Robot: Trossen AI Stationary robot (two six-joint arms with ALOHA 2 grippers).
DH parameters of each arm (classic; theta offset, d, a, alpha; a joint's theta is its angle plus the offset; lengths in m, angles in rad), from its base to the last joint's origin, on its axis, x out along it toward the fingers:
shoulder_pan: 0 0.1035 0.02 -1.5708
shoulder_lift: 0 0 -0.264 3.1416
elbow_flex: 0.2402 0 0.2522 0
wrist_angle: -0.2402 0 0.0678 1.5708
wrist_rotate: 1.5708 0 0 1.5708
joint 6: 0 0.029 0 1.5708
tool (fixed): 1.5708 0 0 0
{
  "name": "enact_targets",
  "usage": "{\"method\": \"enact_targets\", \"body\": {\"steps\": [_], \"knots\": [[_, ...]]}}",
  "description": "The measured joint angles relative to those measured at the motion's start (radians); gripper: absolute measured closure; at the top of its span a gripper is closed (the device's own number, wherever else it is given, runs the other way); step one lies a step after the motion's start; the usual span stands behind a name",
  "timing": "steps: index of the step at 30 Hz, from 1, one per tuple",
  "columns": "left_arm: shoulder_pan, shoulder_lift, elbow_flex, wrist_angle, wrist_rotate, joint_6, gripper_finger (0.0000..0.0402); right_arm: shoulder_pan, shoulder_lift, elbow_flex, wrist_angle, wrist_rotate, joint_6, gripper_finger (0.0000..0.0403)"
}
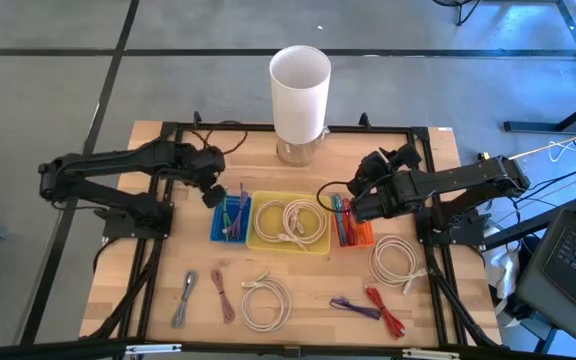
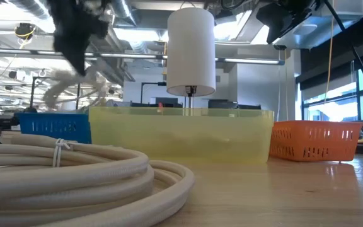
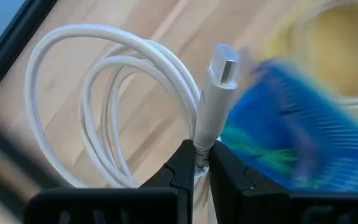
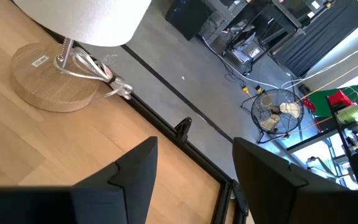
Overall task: Pick & Place USB Port
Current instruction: Put the light brown HDMI cable into the yellow bin
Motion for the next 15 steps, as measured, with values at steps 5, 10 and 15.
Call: {"method": "enact_targets", "body": {"steps": [5,10,15], "knots": [[-0.13,0.02,0.089,0.125,0.088,0.052,0.0381,0.0,0.0,0.0,0.0,0.003,-0.008,0.0191],[-0.248,0.098,0.125,0.242,0.145,0.088,0.0381,0.0,0.0,0.0,0.0,0.01,-0.021,0.0191],[-0.341,0.244,0.202,0.241,0.152,0.149,0.0381,0.0,0.0,0.0,0.0,0.015,-0.026,0.0191]]}}
